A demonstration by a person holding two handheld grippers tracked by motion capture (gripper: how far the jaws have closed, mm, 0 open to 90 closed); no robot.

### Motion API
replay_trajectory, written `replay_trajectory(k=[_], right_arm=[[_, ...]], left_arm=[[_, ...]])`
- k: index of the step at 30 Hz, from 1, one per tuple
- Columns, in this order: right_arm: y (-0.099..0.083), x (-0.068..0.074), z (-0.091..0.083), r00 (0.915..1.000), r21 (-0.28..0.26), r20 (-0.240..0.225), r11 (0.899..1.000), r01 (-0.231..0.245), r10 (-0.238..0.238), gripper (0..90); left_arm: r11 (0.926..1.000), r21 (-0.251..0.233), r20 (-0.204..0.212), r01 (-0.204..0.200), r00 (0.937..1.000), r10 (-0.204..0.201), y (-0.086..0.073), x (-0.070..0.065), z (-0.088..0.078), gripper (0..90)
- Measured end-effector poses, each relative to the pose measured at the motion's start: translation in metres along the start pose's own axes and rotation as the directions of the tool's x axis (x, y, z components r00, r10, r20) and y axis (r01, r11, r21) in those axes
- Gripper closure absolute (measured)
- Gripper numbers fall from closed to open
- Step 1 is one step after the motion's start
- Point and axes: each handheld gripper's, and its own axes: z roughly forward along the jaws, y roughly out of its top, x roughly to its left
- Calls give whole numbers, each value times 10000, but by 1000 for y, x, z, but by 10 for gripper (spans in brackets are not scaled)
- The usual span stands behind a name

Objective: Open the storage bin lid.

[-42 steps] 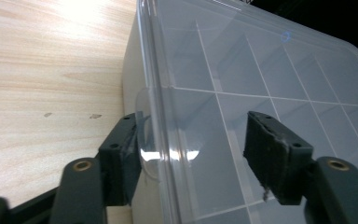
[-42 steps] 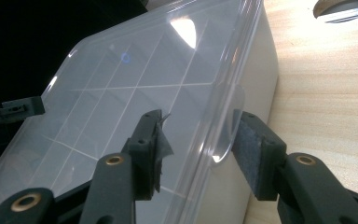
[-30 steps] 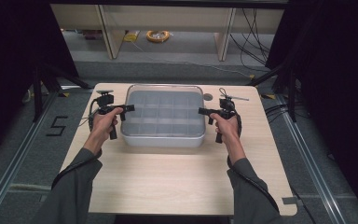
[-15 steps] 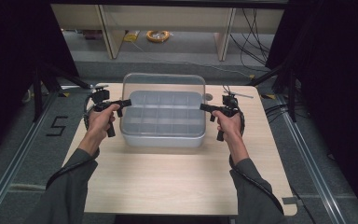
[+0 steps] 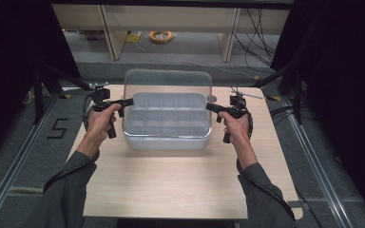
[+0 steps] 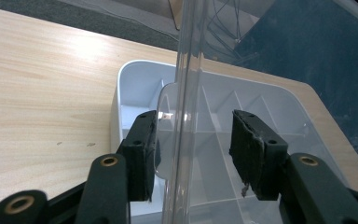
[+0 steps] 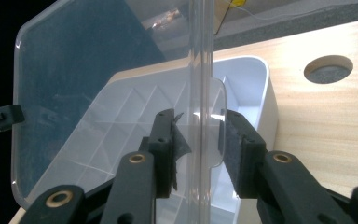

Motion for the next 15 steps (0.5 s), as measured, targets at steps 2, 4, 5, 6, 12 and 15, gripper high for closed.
replay_trajectory(k=[2,4,5,6,12,15], right_arm=[[2,0,-2,9999,-57,33,9999,105,-105,674],[2,2,-4,10000,-103,-14,9999,-32,32,673],[3,1,-4,9998,-171,-104,9997,146,-148,674],[3,1,-5,9997,-218,-33,9995,246,-246,674],[4,7,-11,9998,-249,-94,9996,155,-157,678],[5,12,-15,9996,-249,-42,9993,283,-284,678]], left_arm=[[10000,-41,4,-62,10000,63,1,-2,-2,516],[10000,-47,11,-88,10000,88,3,-4,-4,516],[9999,-65,6,-88,10000,88,4,-5,-5,516],[9999,-85,12,-103,9999,103,4,-5,-6,516],[10000,-58,81,-40,10000,40,2,-5,-11,516],[10000,-79,131,-58,9999,59,1,-6,-15,513]])
